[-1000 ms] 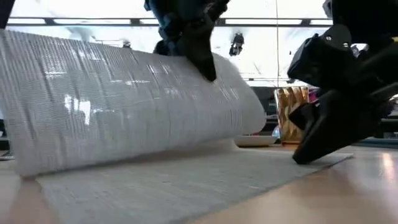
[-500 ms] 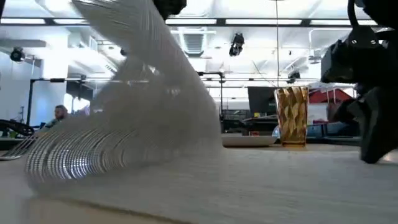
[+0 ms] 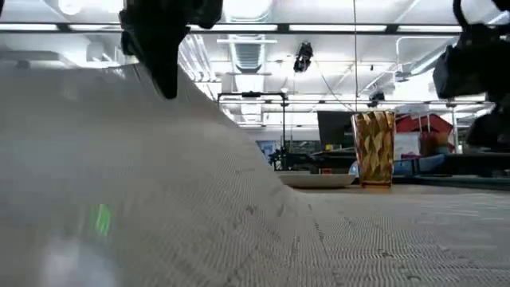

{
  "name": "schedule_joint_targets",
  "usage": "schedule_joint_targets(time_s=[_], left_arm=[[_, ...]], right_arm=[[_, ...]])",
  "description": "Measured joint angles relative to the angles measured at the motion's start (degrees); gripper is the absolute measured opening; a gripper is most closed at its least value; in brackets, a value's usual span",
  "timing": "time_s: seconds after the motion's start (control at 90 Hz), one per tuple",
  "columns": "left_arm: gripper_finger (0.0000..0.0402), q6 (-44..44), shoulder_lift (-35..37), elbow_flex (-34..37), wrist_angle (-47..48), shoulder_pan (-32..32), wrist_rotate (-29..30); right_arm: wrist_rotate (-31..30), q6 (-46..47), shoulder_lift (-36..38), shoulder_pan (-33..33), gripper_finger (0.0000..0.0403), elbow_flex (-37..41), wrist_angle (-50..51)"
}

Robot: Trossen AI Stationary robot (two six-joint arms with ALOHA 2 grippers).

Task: Set table place
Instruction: Prepare the gray placemat

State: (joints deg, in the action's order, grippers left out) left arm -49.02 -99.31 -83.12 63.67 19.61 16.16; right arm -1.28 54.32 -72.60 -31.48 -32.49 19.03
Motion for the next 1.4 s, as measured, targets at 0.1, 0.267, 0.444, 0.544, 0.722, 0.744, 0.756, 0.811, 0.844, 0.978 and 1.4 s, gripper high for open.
schedule_joint_targets(time_s=[0.1, 0.267, 0.444, 0.544, 0.722, 0.744, 0.756, 0.811, 0.844, 0.978, 1.4], left_arm=[[0.0, -0.1, 0.0, 3.0, -6.4, 0.4, -2.0], [0.0002, -0.1, 0.0, 7.9, -14.4, 0.6, -4.9], [0.0001, -3.0, 0.0, 10.3, -12.7, 0.6, -3.5], [0.0001, -4.8, 0.0, 11.0, -12.2, 0.6, -3.4], [0.0001, -9.8, 0.0, 13.2, -11.9, 0.7, -3.3], [0.0001, -10.2, 0.0, 13.5, -11.8, 0.7, -3.2], [0.0001, -10.3, 0.0, 13.6, -11.7, 0.7, -3.2], [0.0001, -10.4, 0.0, 14.0, -11.7, 0.7, -3.2], [0.0001, -10.4, 0.0, 14.2, -11.8, 0.7, -3.2], [0.0002, -8.1, 0.0, 13.7, -12.0, 0.9, -3.1], [0.0038, -0.4, 0.0, 13.4, -13.1, 1.2, -7.3]], right_arm=[[-7.0, -1.0, 2.4, 0.0, 0.0002, 0.0, -0.5], [-9.5, -5.0, 2.2, -0.1, 0.0002, -0.1, -2.0], [-10.7, -6.4, 0.2, -1.0, 0.0002, -0.1, -2.0], [-8.9, -5.4, -0.8, -1.2, 0.0002, 0.0, -2.1], [-2.7, -4.9, -3.3, -3.0, 0.0002, 0.0, -7.9], [-2.9, -5.1, -3.8, -3.1, 0.0002, 0.0, -8.6], [-3.0, -5.3, -4.1, -3.2, 0.0002, 0.0, -8.8], [-3.3, -6.1, -5.7, -3.1, 0.0002, 0.0, -9.4], [-3.3, -6.4, -6.7, -3.1, 0.0002, 0.0, -9.6], [-5.4, -6.4, -11.9, -3.0, 0.0002, -0.1, -9.3], [-12.8, 0.6, -8.7, -1.9, 0.0003, 0.1, 5.0]])
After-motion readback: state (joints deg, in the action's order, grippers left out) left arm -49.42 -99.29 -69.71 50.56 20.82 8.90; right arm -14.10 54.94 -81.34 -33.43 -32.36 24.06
